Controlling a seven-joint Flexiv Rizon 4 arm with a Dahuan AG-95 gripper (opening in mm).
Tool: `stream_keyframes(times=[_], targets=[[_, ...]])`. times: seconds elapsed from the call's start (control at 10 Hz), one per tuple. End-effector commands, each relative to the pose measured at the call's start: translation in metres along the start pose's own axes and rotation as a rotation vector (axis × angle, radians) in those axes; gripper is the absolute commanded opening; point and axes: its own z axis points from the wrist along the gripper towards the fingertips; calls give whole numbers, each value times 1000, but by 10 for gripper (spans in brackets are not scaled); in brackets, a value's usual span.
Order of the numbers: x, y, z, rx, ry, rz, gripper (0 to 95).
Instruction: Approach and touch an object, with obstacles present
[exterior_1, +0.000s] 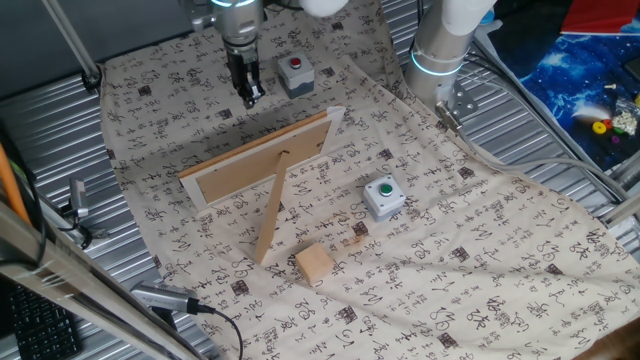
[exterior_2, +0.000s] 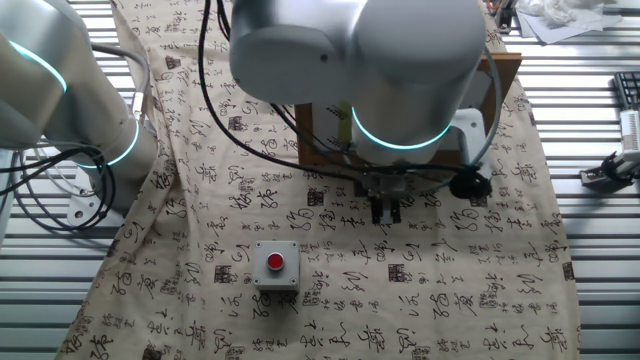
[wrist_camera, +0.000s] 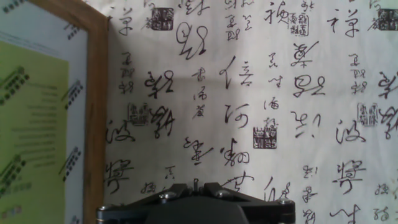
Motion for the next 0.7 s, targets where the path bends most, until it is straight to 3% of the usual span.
stream_keyframes(times=[0.1,0.7], targets=[[2,1,-2,-1,-5,2,0],[2,1,-2,-2,-6,18,0]])
